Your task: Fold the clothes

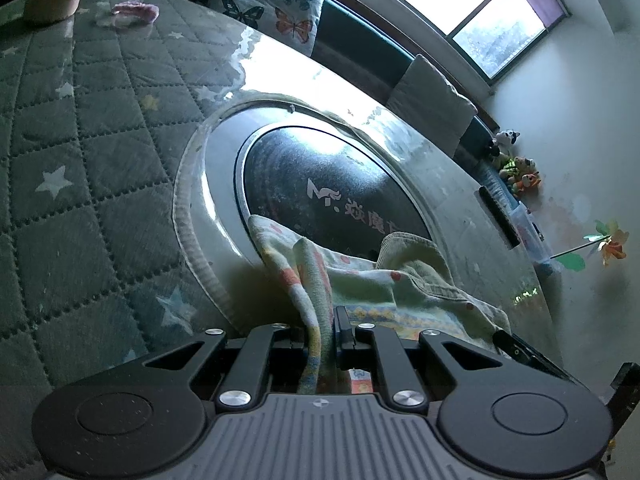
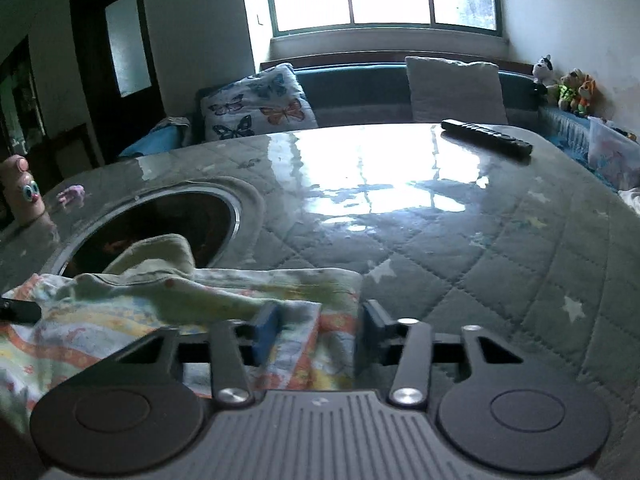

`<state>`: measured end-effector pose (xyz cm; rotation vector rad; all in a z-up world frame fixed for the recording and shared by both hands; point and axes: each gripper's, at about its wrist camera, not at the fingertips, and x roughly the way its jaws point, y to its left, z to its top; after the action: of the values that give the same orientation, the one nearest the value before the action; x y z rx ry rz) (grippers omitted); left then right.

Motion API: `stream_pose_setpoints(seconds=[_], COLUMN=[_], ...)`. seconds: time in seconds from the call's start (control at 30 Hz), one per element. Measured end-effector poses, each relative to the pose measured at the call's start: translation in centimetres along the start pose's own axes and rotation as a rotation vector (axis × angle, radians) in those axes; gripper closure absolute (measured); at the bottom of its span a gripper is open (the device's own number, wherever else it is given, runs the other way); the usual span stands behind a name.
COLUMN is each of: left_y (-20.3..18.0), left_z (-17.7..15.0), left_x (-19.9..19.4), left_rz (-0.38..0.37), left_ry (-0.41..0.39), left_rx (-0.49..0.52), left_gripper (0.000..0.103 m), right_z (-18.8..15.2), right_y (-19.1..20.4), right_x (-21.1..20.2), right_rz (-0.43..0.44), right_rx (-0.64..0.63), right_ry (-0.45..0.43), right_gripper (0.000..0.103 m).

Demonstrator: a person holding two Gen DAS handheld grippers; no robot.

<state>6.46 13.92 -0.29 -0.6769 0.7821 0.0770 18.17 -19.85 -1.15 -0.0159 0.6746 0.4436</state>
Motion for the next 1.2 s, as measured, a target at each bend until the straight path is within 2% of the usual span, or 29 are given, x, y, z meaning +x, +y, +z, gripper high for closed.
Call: stream_pose_setpoints(seconds=[0.03, 0.1, 0.13, 0.17, 0.3, 0.43, 0.63, 0.93, 1.07, 1.2], left_y=[-0.2, -0.5, -0.7, -1.1, -3.3, -6.9, -13.2, -21.1, -22.9, -23.3], left_z=[0.0, 0.0, 0.1, 0.1, 0.7, 1.4, 1.6, 1.6, 1.5, 1.0], left_x=[0.0, -0.1, -0.1, -0.3, -0.4, 0.7, 4.5, 10.6, 12.7, 14.4], left_rz=[0.006, 0.015, 0.016, 0.013, -0.006, -0.041, -0.104, -0.171, -0.166, -0.117], left_ry=[-0.001, -0.003, -0.005, -0.009, -0.02, -0.016, 0.026, 0.067, 0.088, 0.112], left_rx=[0.004, 0.01, 0.015, 0.025, 0.088, 0.167, 0.261, 0.366, 0.401, 0.434], left_gripper=[0.091, 0.092, 0.092, 0.092, 0.093, 0.094, 0.094, 0.094, 0.094, 0.091], right_z=[0.0, -0.1, -0.1, -0.2, -0.2, 0.3, 1.5, 2.9, 2.8, 2.3], right_y=[0.2, 0.6, 0.7, 0.7, 0.2, -0.8, -4.9, -11.5, -13.1, -14.3], right_x=[0.0, -0.1, -0.3, -0.5, -2.4, -4.7, -7.2, -8.1, -7.5, -6.6], right_rz=[0.009, 0.017, 0.022, 0.027, 0.039, 0.013, -0.1, -0.275, -0.31, -0.337], right_rx=[0.0, -0.003, 0.001, 0.01, 0.047, 0.045, 0.059, 0.098, 0.123, 0.147], right_ry=[0.001, 0.002, -0.003, -0.01, -0.061, -0.11, -0.157, -0.176, -0.163, -0.14], right_gripper=[0.078, 0.085, 0.093, 0.095, 0.096, 0.096, 0.096, 0.096, 0.096, 0.096])
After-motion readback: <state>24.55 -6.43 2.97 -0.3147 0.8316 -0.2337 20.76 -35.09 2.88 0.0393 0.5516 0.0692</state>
